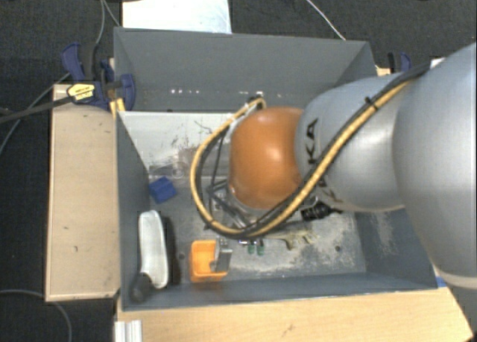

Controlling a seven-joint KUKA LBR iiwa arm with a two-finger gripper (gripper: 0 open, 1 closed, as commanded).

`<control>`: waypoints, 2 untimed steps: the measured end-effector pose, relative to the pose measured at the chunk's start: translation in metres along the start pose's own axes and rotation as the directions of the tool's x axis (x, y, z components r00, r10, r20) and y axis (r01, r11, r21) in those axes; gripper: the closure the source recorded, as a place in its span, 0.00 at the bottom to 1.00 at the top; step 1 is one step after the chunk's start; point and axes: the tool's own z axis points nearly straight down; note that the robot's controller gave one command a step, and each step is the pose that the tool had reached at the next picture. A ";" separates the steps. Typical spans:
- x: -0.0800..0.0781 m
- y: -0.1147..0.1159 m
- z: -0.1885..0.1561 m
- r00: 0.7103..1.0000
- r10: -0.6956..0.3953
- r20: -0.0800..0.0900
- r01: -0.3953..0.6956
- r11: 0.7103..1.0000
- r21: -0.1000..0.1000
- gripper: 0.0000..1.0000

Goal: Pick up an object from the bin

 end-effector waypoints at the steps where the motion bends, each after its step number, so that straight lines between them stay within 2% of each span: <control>1: 0.005 0.023 0.046 0.917 -0.398 -0.002 0.398 0.917 -0.002 0.00; 2: 0.005 0.014 0.074 0.996 -0.088 0.007 0.088 0.996 -0.002 0.00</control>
Offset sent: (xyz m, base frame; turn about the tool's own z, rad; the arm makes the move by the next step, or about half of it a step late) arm -0.0071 0.0143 -0.0750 -0.0911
